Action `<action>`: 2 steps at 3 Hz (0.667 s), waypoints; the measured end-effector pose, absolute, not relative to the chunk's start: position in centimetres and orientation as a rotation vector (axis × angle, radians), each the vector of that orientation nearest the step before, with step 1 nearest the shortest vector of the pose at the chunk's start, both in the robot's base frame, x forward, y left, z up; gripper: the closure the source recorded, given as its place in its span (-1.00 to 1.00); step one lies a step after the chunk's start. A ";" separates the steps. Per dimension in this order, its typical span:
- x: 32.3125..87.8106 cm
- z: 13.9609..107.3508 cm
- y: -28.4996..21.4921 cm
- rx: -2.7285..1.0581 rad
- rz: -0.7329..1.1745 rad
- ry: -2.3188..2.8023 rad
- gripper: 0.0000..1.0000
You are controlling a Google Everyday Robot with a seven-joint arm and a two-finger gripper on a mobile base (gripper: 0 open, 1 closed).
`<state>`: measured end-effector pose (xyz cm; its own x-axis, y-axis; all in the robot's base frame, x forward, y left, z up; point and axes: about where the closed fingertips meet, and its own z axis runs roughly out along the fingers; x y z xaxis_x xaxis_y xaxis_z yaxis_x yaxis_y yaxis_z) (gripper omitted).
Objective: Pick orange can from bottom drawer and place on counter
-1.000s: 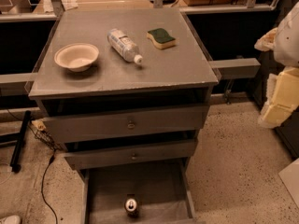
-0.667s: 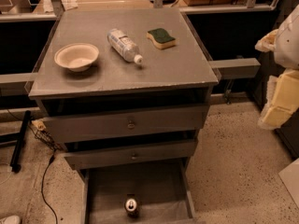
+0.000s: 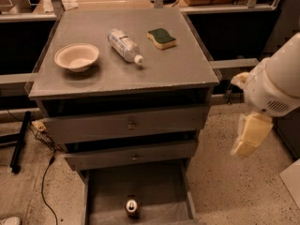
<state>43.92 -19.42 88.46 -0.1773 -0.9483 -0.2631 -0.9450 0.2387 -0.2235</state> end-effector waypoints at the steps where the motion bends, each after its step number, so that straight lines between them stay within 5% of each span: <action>1: 43.3 82.1 -17.7 -1.778 0.058 2.156 -1.00; 2: 43.3 82.1 -17.7 -1.778 0.058 2.156 -1.00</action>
Offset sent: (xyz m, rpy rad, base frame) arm -0.0041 0.0139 -0.0488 0.0287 0.0277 0.0287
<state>43.30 -17.73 82.07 -0.1556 -0.9450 -0.2875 -0.9592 0.2141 -0.1845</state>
